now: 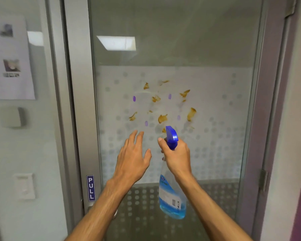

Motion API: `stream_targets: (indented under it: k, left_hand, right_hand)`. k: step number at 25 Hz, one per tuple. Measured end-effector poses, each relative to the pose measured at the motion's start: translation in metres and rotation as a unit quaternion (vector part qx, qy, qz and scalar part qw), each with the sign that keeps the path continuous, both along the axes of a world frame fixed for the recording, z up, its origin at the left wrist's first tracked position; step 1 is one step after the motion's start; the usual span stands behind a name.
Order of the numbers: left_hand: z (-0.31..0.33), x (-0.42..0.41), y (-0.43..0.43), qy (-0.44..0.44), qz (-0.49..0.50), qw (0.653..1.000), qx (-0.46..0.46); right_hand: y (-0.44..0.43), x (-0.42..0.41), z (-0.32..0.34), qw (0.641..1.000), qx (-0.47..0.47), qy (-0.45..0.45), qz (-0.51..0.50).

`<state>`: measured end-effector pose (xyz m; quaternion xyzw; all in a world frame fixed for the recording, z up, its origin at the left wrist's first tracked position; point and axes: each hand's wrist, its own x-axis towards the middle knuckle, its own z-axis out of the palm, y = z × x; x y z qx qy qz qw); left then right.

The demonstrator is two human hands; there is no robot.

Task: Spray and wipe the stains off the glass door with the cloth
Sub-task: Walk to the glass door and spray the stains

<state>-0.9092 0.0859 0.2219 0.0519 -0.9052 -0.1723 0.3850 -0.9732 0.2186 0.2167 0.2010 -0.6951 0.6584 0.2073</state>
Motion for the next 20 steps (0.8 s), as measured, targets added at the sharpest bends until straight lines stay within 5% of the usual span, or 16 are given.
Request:
stream_targets:
  k: [8,20]
  left_hand:
    - [0.029,-0.009,-0.061,0.008,0.025,0.999,-0.026]
    - [0.043,-0.019,-0.106,0.028,0.028,0.999,-0.034]
  right_hand:
    - [-0.073,-0.011,0.03,0.996,-0.059,0.06,-0.01]
    - [-0.112,-0.014,0.027,0.999,0.034,0.014,0.0]
